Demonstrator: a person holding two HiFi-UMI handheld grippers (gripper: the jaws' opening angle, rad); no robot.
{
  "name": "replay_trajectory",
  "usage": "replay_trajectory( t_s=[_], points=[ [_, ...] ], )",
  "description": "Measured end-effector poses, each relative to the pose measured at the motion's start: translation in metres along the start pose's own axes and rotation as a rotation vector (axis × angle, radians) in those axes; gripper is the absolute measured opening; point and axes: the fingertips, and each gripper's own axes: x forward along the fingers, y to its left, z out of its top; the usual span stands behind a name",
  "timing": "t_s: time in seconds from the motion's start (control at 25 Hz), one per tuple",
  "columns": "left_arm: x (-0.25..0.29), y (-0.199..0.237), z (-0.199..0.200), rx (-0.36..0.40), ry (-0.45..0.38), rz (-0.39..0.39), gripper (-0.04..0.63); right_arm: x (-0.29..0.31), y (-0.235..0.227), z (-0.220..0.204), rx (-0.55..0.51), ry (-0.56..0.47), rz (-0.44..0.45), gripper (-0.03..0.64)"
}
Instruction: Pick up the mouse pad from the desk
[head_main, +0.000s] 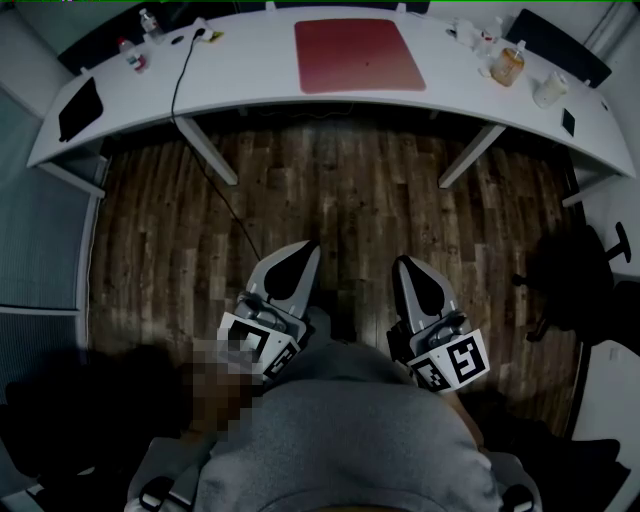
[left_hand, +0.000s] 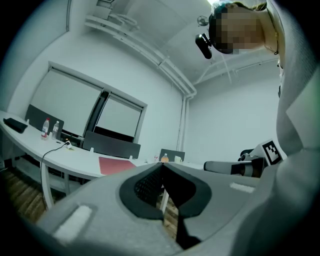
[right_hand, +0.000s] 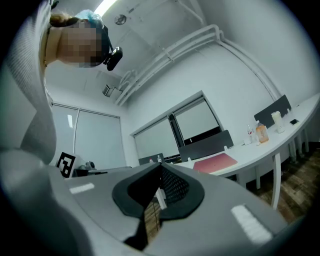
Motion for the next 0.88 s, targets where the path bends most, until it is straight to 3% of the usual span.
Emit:
replay_trajectory(
  t_s=[0.56, 0.88],
  points=[
    [-0.01, -0.007, -0.019, 0.002, 0.032, 0.057, -0.002, -0.011, -0.007, -0.011, 0.038, 0.028, 0.03, 0.002],
    [0.032, 0.014, -0.013, -0.005, 0.003, 0.02, -0.002, 0.014, -0.036, -0.01, 0.003, 0.025, -0.005, 0.002]
  ],
)
